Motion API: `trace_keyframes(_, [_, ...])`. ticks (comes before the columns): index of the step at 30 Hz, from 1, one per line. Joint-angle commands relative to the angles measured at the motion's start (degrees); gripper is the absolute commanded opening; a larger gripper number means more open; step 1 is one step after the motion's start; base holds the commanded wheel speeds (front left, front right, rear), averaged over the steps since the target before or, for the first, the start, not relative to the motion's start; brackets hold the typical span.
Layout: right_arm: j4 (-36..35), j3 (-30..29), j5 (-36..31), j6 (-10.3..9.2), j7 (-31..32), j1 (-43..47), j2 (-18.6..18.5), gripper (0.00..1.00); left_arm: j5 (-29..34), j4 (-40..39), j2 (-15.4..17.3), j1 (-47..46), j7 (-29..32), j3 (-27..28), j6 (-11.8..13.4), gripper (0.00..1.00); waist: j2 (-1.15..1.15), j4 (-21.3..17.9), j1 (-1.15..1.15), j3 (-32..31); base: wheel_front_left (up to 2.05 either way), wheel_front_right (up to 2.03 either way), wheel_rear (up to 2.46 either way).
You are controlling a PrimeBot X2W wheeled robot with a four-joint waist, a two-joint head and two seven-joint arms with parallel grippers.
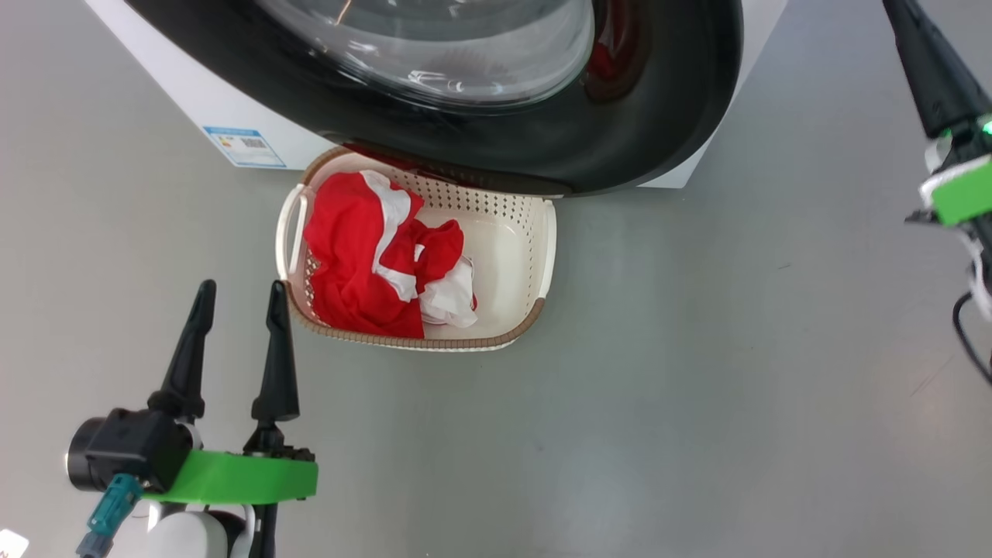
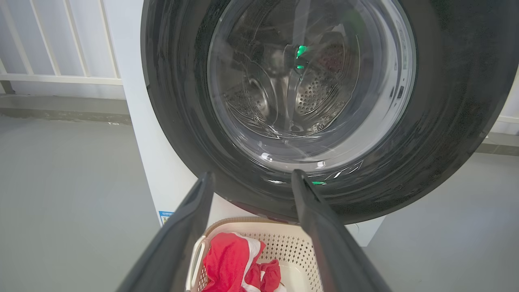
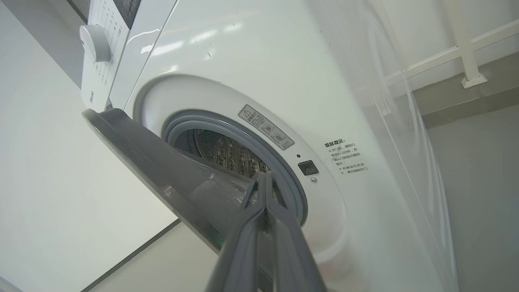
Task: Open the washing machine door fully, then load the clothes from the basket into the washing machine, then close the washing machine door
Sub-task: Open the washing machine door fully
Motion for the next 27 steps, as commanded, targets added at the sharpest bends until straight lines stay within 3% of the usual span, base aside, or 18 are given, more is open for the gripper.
trace_keyframes(1, [-0.14,0.87,2.32,0.09,1.90,-1.05,-1.28,0.00,0.21,-1.72,1.06,-1.40,-0.46,1.56,0.33,1.00,0.00,0.20,0.00,0.33,0.00,0.00,0.00])
trace_keyframes(14, [13.18,1.31,19.28,0.09,21.77,-12.35,2.04,0.00,-0.34,-1.70,1.06,-2.33,-0.46,0.77,0.73,1.00,0.00,1.90,0.00,2.13,0.00,0.00,0.00])
trace_keyframes(27, [22.98,0.45,26.49,0.09,35.51,-20.15,5.50,0.00,-1.33,-1.54,1.06,-2.72,-0.46,-0.25,1.29,1.00,0.00,3.67,0.00,3.08,0.00,0.00,0.00])
